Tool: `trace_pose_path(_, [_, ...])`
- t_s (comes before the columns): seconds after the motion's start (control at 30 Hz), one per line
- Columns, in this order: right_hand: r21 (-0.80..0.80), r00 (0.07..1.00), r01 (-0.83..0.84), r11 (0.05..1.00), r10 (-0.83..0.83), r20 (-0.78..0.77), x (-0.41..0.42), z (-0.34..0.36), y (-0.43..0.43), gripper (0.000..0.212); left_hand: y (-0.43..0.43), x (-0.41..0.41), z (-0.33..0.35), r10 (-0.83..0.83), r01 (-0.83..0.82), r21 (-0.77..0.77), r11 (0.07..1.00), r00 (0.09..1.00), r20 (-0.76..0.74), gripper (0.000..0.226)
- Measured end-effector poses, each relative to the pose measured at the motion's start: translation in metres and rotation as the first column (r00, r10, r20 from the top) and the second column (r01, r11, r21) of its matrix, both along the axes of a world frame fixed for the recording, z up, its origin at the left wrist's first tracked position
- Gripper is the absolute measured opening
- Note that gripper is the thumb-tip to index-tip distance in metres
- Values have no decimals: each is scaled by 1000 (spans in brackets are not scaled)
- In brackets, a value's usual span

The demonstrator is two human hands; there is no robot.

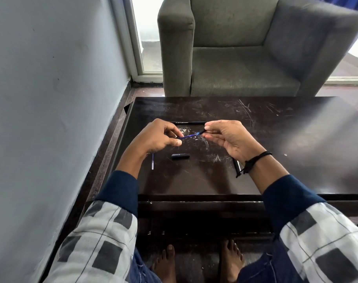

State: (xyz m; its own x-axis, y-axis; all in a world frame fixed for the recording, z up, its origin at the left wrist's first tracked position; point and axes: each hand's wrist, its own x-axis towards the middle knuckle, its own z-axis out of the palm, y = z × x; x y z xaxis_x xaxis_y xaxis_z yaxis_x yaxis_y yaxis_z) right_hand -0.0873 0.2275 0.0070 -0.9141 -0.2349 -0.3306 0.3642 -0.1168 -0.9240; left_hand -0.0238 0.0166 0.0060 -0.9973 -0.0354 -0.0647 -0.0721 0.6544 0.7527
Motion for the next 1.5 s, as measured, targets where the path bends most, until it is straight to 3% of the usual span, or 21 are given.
trace_pose_path(0.4, [49,997,-75,996,73,28,5,0,-2,11,1,-1,0,-2,1,-43,999,1000,-22,17])
trace_pose_path(0.63, [154,979,-200,967,202,4,11,2,-3,13,5,0,3,-30,28,-68,997,999,-38,21])
trace_pose_path(0.87, [235,969,-225,946,242,-44,12,2,-4,20,8,-1,2,-20,17,-70,997,999,-44,20])
trace_pose_path(1.37, [186,965,-229,955,248,-86,10,-1,-4,26,9,-1,2,12,-14,-28,1000,999,-49,24])
trace_pose_path(1.5, [175,965,-234,956,250,-81,10,-1,-5,14,10,0,3,22,-24,-40,999,998,-54,24])
